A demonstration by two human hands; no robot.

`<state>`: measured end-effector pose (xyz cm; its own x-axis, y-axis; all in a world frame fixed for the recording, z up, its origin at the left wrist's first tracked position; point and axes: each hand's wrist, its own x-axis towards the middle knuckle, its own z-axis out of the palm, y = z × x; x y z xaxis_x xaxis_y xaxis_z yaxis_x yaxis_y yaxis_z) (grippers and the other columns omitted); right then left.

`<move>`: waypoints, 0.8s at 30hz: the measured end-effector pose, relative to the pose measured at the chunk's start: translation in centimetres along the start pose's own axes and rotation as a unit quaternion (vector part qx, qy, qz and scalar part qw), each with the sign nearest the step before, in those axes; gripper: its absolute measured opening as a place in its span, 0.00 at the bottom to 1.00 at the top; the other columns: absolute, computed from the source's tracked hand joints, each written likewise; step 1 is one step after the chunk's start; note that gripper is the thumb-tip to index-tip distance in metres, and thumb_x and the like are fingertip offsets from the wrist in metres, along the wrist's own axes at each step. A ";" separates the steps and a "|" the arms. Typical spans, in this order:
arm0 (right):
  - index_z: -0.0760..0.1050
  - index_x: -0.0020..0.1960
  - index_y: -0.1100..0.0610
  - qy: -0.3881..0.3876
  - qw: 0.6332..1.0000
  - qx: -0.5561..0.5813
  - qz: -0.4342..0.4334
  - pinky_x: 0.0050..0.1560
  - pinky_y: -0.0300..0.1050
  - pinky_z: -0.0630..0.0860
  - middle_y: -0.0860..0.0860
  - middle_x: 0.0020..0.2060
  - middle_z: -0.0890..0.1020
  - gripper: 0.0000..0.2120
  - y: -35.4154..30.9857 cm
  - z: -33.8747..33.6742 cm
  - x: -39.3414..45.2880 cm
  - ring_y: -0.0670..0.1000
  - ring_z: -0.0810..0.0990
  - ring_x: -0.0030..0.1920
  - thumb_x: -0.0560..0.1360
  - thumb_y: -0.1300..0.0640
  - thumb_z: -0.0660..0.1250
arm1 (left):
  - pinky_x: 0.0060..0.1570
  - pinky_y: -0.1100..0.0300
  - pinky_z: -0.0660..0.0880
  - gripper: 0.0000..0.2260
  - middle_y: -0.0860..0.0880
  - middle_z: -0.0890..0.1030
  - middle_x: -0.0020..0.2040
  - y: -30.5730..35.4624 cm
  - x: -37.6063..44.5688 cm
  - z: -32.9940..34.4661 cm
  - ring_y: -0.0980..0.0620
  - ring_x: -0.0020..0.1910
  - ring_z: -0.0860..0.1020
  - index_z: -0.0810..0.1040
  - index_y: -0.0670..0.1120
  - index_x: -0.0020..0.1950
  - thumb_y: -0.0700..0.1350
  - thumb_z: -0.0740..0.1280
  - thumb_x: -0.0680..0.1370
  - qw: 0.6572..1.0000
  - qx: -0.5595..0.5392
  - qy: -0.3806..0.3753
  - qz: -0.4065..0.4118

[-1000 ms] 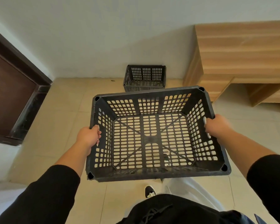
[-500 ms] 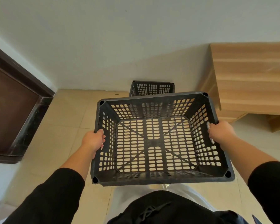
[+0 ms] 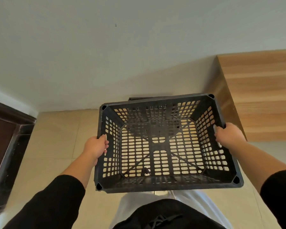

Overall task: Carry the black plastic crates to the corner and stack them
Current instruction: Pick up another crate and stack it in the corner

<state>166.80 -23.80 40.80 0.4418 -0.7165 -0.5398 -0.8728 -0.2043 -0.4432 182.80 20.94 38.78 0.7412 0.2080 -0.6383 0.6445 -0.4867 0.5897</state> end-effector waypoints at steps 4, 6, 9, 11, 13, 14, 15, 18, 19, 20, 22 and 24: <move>0.76 0.65 0.59 0.006 1.000 0.012 0.005 0.57 0.66 0.82 0.58 0.52 0.84 0.16 -3.5 0.8 2.7 0.62 0.84 0.53 0.84 0.49 0.64 | 0.42 0.52 0.77 0.16 0.42 0.84 0.49 4.9 4.8 0.0 0.46 0.43 0.80 0.82 0.40 0.61 0.51 0.63 0.87 1.000 0.010 -0.017 0.005; 0.76 0.66 0.58 0.008 1.000 0.023 0.011 0.58 0.66 0.82 0.58 0.53 0.84 0.16 -4.9 1.1 4.3 0.62 0.84 0.54 0.85 0.49 0.64 | 0.43 0.52 0.77 0.15 0.43 0.85 0.49 7.1 6.9 0.4 0.47 0.44 0.80 0.82 0.40 0.60 0.51 0.63 0.87 1.000 0.015 -0.023 0.008; 0.76 0.67 0.58 0.005 0.999 0.042 0.023 0.60 0.66 0.81 0.57 0.55 0.84 0.16 -6.9 1.6 7.4 0.62 0.83 0.56 0.85 0.49 0.63 | 0.45 0.51 0.78 0.14 0.43 0.84 0.50 10.3 10.2 1.5 0.47 0.45 0.80 0.81 0.42 0.60 0.52 0.63 0.87 0.999 0.020 -0.032 0.006; 0.76 0.67 0.58 0.001 0.998 0.048 0.030 0.60 0.66 0.81 0.57 0.55 0.83 0.16 -8.1 2.1 9.9 0.61 0.83 0.56 0.85 0.49 0.63 | 0.47 0.51 0.79 0.14 0.43 0.84 0.50 12.3 12.2 2.5 0.46 0.45 0.80 0.81 0.43 0.59 0.52 0.63 0.87 0.999 0.027 -0.030 0.006; 0.75 0.67 0.58 -0.009 0.998 0.049 0.033 0.58 0.63 0.82 0.57 0.54 0.83 0.16 -9.4 2.5 12.6 0.61 0.83 0.55 0.85 0.50 0.62 | 0.48 0.50 0.79 0.14 0.42 0.84 0.51 14.0 14.2 3.8 0.46 0.45 0.80 0.80 0.44 0.59 0.52 0.62 0.87 0.999 0.037 -0.022 0.004; 0.75 0.67 0.58 -0.014 0.998 0.049 0.036 0.56 0.62 0.82 0.57 0.54 0.82 0.15 -10.1 2.8 13.9 0.60 0.83 0.54 0.86 0.50 0.62 | 0.48 0.50 0.78 0.14 0.42 0.84 0.51 14.8 15.1 4.4 0.46 0.45 0.80 0.80 0.44 0.59 0.52 0.62 0.87 0.999 0.039 -0.015 0.001; 0.74 0.68 0.58 -0.021 0.998 0.051 0.041 0.55 0.60 0.82 0.57 0.53 0.82 0.16 -10.7 3.1 15.1 0.60 0.83 0.53 0.86 0.50 0.62 | 0.47 0.51 0.78 0.13 0.43 0.84 0.51 15.5 16.1 5.0 0.47 0.45 0.80 0.80 0.44 0.59 0.52 0.62 0.87 0.999 0.040 -0.011 -0.001; 0.73 0.69 0.58 -0.032 0.997 0.045 0.052 0.56 0.60 0.82 0.57 0.57 0.82 0.18 -12.6 4.4 18.8 0.61 0.82 0.55 0.86 0.48 0.61 | 0.47 0.51 0.79 0.14 0.44 0.84 0.51 17.2 19.2 6.8 0.47 0.46 0.81 0.79 0.43 0.62 0.52 0.62 0.87 0.999 0.046 -0.001 -0.009; 0.72 0.70 0.59 -0.034 0.997 0.038 0.055 0.58 0.60 0.81 0.58 0.58 0.81 0.19 -13.3 4.9 20.0 0.62 0.82 0.57 0.86 0.48 0.60 | 0.47 0.51 0.80 0.14 0.44 0.84 0.52 17.6 20.1 7.4 0.47 0.48 0.81 0.79 0.43 0.63 0.52 0.62 0.87 0.999 0.049 0.003 -0.011; 0.72 0.70 0.60 -0.035 0.997 0.033 0.056 0.58 0.60 0.81 0.59 0.59 0.81 0.19 -13.9 5.4 21.3 0.62 0.81 0.57 0.86 0.47 0.60 | 0.49 0.50 0.80 0.14 0.44 0.84 0.52 17.9 21.1 8.0 0.47 0.49 0.81 0.79 0.43 0.64 0.52 0.61 0.88 0.999 0.048 0.005 -0.013; 0.71 0.70 0.61 -0.040 0.997 0.021 0.061 0.58 0.59 0.80 0.60 0.59 0.81 0.19 -14.8 6.7 23.5 0.63 0.81 0.57 0.87 0.48 0.59 | 0.55 0.47 0.81 0.14 0.45 0.83 0.52 18.2 23.2 9.1 0.48 0.50 0.81 0.78 0.43 0.66 0.51 0.61 0.88 0.999 0.043 0.011 -0.020; 0.71 0.70 0.60 -0.045 0.997 0.008 0.068 0.58 0.61 0.81 0.60 0.59 0.81 0.19 -15.5 8.2 25.5 0.63 0.81 0.57 0.87 0.48 0.59 | 0.57 0.46 0.80 0.15 0.46 0.83 0.51 18.3 25.6 10.2 0.49 0.50 0.81 0.78 0.43 0.68 0.50 0.62 0.88 0.999 0.038 0.013 -0.026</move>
<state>193.27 -33.42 28.05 0.3381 -0.6733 -0.6575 -0.9225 -0.0989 -0.3731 211.62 8.74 28.18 0.7122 0.2557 -0.6537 0.6669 -0.5373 0.5164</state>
